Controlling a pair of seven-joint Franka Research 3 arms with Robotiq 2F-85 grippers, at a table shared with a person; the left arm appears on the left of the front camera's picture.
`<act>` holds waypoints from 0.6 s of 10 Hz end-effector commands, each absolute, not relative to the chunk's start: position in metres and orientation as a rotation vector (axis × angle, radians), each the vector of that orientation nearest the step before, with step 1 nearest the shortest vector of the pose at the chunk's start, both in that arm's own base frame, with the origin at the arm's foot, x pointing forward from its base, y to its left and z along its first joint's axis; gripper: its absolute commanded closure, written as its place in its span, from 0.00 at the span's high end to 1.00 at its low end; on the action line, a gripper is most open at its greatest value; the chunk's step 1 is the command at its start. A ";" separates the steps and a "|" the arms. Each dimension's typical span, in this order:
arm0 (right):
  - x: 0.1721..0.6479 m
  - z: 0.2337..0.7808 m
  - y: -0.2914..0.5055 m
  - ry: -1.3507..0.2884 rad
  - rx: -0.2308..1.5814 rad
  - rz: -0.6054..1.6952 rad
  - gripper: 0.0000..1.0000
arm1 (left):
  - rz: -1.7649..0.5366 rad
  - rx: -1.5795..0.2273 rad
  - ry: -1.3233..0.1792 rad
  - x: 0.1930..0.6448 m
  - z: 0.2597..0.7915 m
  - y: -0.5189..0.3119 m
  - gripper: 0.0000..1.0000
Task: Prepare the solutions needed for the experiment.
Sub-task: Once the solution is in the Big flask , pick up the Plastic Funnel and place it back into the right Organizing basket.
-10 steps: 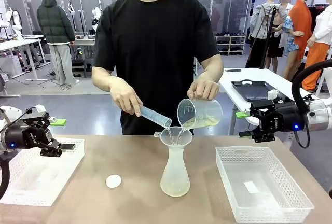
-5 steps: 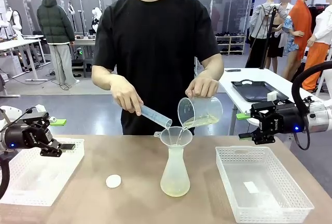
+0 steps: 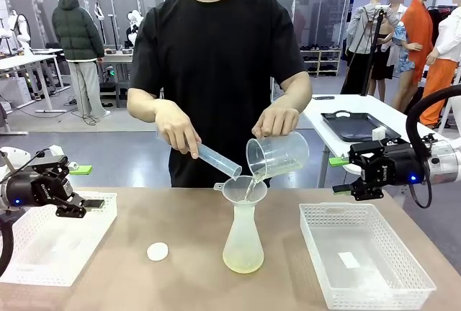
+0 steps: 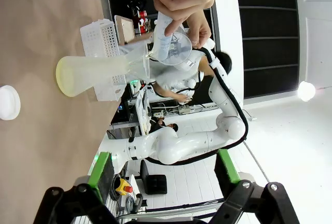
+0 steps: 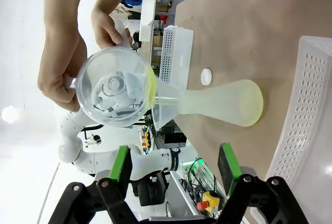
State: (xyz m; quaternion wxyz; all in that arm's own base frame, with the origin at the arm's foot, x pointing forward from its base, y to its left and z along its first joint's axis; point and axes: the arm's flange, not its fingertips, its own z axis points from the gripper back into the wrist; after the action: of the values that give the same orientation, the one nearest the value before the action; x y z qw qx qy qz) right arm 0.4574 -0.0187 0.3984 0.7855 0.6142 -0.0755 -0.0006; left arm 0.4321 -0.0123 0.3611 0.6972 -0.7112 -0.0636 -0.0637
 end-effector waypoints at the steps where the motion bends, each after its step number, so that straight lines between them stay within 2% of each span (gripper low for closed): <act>1: 0.458 0.399 -0.018 -0.166 1.331 -0.005 0.85 | -0.133 -1.590 -0.156 0.431 0.363 -0.014 1.00; 6: 0.458 0.399 -0.018 -0.166 1.331 -0.005 0.85 | -0.133 -1.590 -0.156 0.431 0.363 -0.014 1.00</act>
State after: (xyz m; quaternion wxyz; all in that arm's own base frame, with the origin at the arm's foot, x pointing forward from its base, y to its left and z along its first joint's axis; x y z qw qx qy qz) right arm 0.4574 -0.0189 0.3984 0.7856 0.6142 -0.0756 -0.0008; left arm 0.4321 -0.0123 0.3611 0.6972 -0.7112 -0.0636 -0.0637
